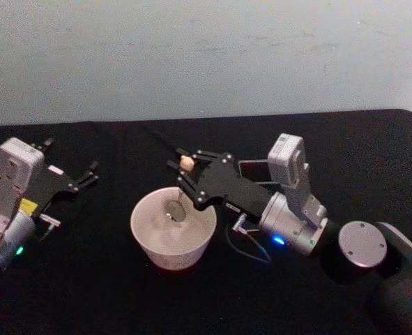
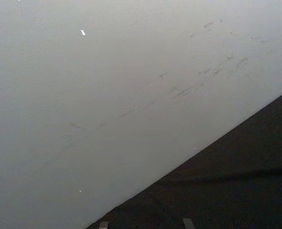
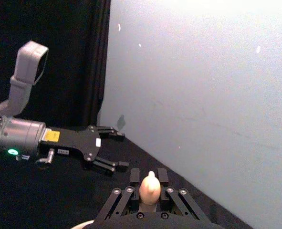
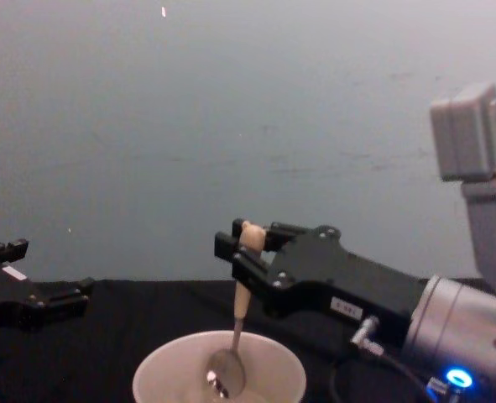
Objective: Pick up the stirring spoon with one hand, stir inside the cup, then place it back in its original position.
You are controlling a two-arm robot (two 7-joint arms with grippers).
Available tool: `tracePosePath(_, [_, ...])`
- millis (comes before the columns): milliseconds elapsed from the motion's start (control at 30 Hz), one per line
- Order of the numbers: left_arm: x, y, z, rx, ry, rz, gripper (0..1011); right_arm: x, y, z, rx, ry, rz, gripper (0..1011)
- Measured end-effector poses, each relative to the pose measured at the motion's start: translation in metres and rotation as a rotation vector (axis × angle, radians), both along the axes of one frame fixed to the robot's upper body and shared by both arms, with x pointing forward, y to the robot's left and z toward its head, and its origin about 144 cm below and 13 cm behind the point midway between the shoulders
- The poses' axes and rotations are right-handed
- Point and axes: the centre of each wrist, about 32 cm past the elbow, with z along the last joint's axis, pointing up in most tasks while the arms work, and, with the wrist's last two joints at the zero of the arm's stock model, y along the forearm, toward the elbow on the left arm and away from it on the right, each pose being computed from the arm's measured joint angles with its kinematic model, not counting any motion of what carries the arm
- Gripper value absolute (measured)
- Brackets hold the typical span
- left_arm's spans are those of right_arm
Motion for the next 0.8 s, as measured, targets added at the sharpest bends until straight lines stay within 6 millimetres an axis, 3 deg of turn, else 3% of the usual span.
tracePosePath(200, [0.0,0.0,0.0,0.0,0.0,0.0,1001,-0.003,-0.008,0.011,0.021,-0.02,0.016,214])
tracePosePath(500, [0.0,0.0,0.0,0.0,0.0,0.0,1001,-0.009,-0.024,0.042,0.076,-0.078,0.034,214])
tracePosePath(800, [0.0,0.0,0.0,0.0,0.0,0.0,1001,-0.008,-0.05,0.072,0.108,-0.128,-0.008,214])
